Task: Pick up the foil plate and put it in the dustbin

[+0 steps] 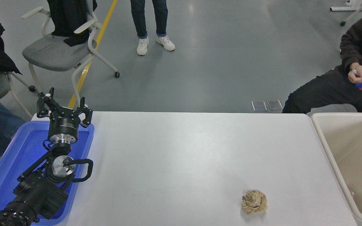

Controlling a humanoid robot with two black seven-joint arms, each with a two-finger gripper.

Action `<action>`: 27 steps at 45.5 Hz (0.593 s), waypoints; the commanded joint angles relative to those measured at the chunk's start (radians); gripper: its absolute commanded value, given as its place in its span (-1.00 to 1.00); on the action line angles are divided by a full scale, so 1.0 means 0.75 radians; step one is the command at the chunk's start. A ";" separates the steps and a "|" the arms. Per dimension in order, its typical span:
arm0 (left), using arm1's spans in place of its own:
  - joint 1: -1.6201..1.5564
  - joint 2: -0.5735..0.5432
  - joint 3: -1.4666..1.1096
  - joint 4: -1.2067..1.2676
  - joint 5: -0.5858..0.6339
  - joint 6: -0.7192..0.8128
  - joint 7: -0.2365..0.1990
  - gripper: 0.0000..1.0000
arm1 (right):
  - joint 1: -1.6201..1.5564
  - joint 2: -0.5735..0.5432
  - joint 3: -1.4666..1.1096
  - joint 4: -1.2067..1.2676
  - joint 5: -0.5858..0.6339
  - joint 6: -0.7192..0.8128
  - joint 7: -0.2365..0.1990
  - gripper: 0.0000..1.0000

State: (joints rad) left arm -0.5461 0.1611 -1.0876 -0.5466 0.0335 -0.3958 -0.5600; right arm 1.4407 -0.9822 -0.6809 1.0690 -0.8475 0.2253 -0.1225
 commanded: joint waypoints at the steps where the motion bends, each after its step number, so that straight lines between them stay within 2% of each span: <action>1: 0.000 0.000 0.000 0.001 0.000 0.000 0.000 0.98 | 0.654 0.031 -0.454 0.425 0.127 0.182 -0.033 1.00; 7: 0.000 0.000 0.000 0.001 0.000 0.000 0.000 0.98 | 0.875 0.142 -0.587 0.591 0.367 0.299 -0.033 1.00; 17: 0.000 0.000 0.000 0.001 0.000 0.000 0.000 0.98 | 1.161 0.358 -0.661 0.767 0.541 0.475 -0.035 1.00; 27: 0.002 0.000 0.000 0.001 -0.002 0.000 -0.002 0.98 | 1.349 0.549 -0.669 0.851 0.886 0.665 -0.035 1.00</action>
State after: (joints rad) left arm -0.5454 0.1610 -1.0872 -0.5465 0.0337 -0.3958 -0.5600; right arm 2.2551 -0.7205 -1.1351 1.6000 -0.4244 0.5747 -0.1465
